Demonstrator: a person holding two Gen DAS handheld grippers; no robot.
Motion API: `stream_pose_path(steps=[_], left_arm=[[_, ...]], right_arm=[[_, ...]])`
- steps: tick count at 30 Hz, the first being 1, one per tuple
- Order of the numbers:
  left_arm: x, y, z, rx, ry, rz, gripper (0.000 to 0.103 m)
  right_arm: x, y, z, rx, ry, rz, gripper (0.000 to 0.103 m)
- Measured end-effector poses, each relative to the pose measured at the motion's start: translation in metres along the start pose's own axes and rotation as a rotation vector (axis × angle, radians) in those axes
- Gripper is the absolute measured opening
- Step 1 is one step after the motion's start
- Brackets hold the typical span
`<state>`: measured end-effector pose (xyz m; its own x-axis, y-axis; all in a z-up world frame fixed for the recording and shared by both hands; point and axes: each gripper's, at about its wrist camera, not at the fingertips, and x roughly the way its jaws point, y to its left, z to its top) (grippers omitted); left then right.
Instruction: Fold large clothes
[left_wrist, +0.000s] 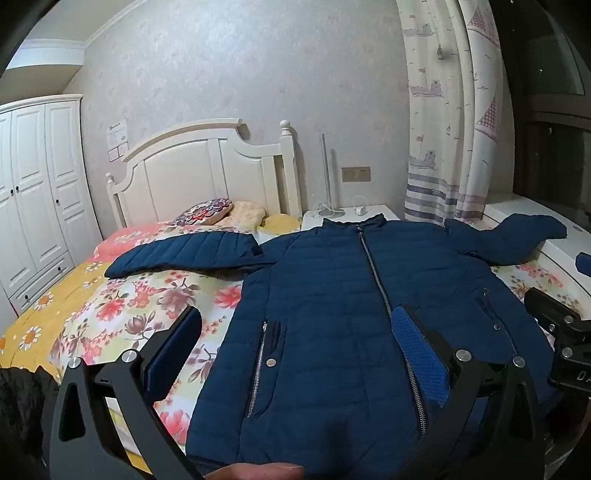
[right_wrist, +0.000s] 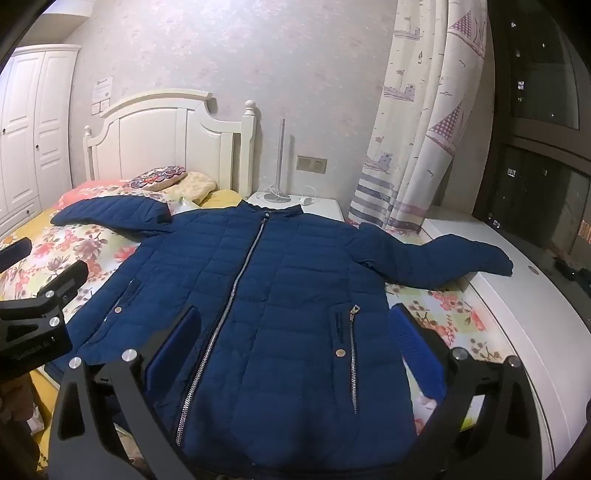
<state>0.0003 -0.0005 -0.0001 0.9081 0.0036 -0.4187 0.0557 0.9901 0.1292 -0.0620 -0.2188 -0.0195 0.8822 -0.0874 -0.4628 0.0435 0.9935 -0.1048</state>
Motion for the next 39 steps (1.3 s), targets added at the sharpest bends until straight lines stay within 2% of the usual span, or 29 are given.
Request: stream_pose_path(steps=[39], left_arm=[[-0.0005,0.0031,-0.0017,-0.020,-0.004,-0.006,0.099]], right_arm=[[-0.0055,0.0022,0.0038,-0.004,-0.006,0.009,0.101]])
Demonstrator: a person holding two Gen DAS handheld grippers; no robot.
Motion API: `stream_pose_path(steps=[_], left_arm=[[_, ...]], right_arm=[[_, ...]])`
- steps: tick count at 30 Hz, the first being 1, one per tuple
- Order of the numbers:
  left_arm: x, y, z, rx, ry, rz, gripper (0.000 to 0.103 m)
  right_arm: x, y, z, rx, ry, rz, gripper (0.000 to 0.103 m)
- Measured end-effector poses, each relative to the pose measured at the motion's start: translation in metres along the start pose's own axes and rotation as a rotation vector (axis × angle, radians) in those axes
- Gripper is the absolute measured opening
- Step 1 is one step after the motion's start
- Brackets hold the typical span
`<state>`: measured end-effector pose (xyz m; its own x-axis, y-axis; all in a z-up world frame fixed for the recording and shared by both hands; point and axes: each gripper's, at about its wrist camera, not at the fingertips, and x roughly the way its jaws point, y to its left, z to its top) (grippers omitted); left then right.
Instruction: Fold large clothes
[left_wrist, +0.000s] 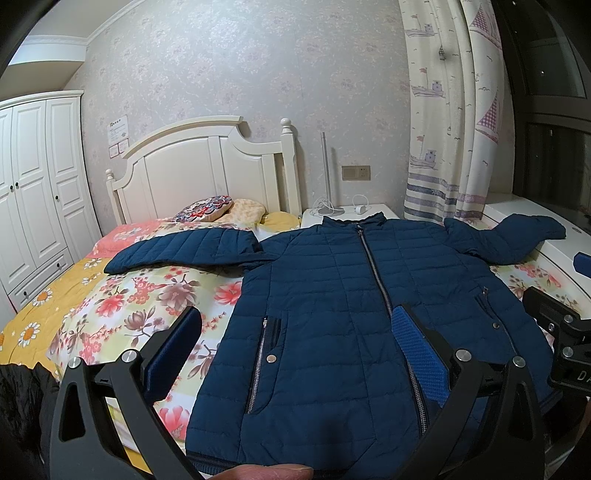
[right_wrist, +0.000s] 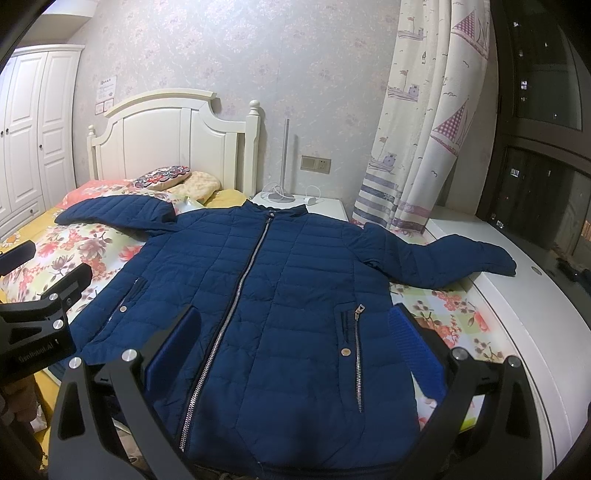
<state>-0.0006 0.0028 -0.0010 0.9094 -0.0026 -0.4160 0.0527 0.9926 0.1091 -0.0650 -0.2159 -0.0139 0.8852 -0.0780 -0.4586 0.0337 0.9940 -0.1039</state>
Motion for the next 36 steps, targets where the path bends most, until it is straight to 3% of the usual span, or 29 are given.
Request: stream_pose_path(steps=[36], left_arm=[[0.0002,0.0008,0.0000,0.000,0.002,-0.001,0.099]], right_arm=[[-0.0028,0.0061,0.0023,0.005,-0.002,0.005,0.101]])
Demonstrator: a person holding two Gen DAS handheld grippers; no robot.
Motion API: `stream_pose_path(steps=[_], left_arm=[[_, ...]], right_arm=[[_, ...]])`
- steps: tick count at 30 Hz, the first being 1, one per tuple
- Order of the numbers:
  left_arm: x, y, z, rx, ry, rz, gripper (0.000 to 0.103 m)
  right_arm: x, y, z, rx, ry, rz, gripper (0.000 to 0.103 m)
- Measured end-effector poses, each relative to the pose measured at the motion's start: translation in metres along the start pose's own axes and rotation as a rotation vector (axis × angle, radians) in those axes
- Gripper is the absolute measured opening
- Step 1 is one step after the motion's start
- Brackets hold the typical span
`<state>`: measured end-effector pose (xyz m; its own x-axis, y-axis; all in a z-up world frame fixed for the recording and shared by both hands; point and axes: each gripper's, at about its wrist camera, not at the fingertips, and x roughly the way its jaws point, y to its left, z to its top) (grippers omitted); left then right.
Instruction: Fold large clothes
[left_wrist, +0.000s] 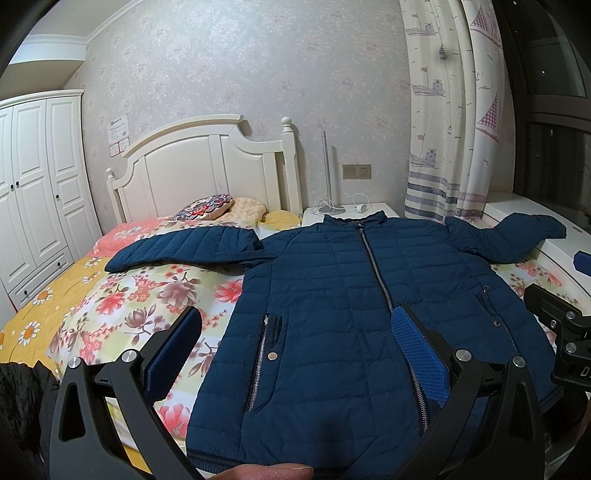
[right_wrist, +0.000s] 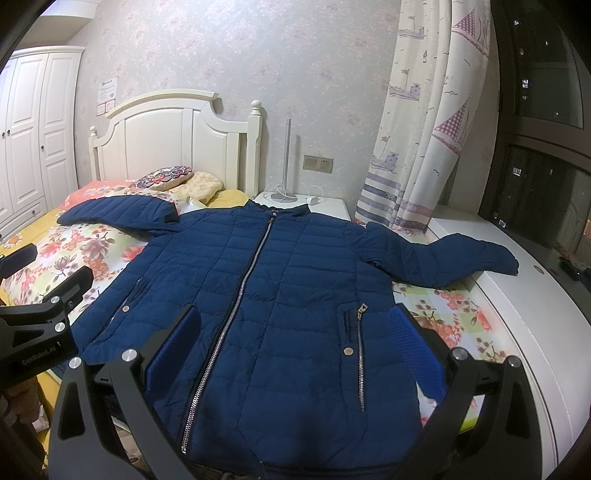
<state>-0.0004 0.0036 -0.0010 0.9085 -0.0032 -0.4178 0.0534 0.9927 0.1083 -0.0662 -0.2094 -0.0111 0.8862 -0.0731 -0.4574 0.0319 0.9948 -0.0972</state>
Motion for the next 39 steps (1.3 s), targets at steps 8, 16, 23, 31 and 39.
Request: stream_pose_path(steps=[8,16,23,31,39], left_arm=[[0.000,0.000,0.000,0.001,0.000,-0.001,0.099],[0.002,0.000,-0.006,0.000,0.012,-0.005,0.099],[0.051,0.001,-0.013,0.003,0.101,-0.062,0.099],[0.210,-0.030,0.016,0.079,0.367,-0.158,0.099],[0.340,-0.026,0.023,0.049,0.489,-0.044,0.099]], right_arm=[[0.005,0.009,-0.004,-0.001,0.004,0.002,0.101],[0.009,0.014,-0.010,-0.002,0.010,0.009,0.101],[0.058,-0.037,-0.015,0.103,0.087,0.023,0.101],[0.163,-0.196,-0.024,0.439,0.276,-0.145,0.101],[0.266,-0.321,-0.032,0.695,0.365,-0.195,0.101]])
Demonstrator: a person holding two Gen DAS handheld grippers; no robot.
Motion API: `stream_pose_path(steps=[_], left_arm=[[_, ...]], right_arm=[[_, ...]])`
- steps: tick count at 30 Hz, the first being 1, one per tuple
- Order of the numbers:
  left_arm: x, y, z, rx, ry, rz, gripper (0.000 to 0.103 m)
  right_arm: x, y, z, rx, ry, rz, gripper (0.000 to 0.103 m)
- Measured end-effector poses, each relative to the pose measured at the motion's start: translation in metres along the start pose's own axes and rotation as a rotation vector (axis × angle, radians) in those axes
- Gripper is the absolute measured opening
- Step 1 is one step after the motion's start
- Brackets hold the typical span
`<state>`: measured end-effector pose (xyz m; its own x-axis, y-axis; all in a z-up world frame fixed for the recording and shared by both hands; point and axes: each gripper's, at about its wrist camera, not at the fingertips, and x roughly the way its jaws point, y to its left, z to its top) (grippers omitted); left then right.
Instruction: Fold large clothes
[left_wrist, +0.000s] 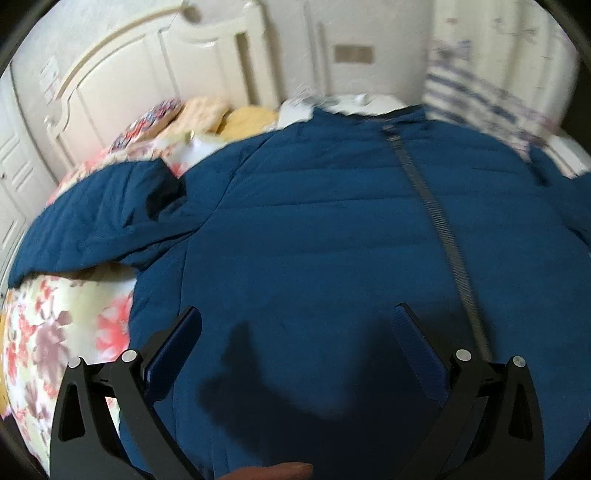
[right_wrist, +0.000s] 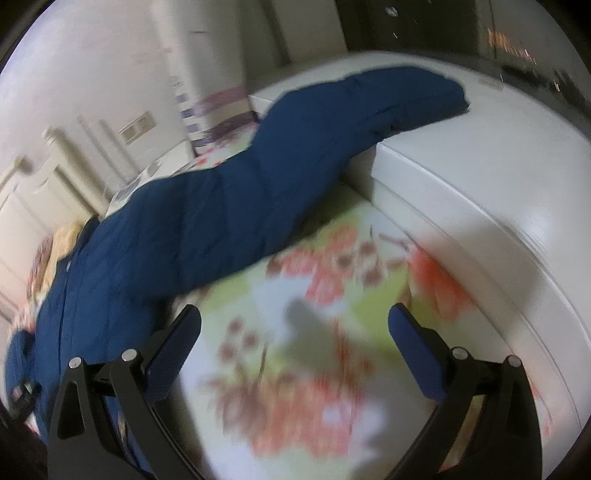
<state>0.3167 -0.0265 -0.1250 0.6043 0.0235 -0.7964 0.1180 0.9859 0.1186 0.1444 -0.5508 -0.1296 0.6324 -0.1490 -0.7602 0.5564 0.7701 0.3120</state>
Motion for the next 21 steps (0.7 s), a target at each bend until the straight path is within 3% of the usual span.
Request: stream_pose_path(steps=[2,4,8,10,12,14,17,21], left_arm=[[0.023,0.005,0.000,-0.028,0.047,-0.015,0.099],[0.023,0.014,-0.004,-0.084,0.012,-0.073,0.099],[0.023,0.014,-0.005,-0.077,0.004,-0.070,0.099],[0.022,0.015,-0.007,-0.078,0.001,-0.072,0.099],[0.023,0.016,-0.007,-0.077,-0.001,-0.072,0.099],[0.024,0.015,-0.006,-0.077,0.001,-0.071,0.099],[0.027,0.015,-0.002,-0.078,0.002,-0.073,0.099],[0.026,0.015,-0.003,-0.079,0.002,-0.074,0.099]], right_arm=[[0.018,0.001,0.014,0.011,0.003,0.003,0.101],[0.034,0.004,0.026,0.022,0.000,0.005,0.101],[0.059,0.004,0.048,0.063,-0.034,-0.036,0.100],[0.064,0.006,0.054,0.077,-0.055,-0.059,0.085],[0.059,0.018,0.058,0.050,-0.107,-0.084,0.021],[0.041,0.042,0.057,-0.023,-0.210,-0.100,0.014],[0.002,0.105,0.049,-0.194,-0.356,-0.046,0.008],[-0.030,0.216,0.014,-0.501,-0.412,0.102,0.008]])
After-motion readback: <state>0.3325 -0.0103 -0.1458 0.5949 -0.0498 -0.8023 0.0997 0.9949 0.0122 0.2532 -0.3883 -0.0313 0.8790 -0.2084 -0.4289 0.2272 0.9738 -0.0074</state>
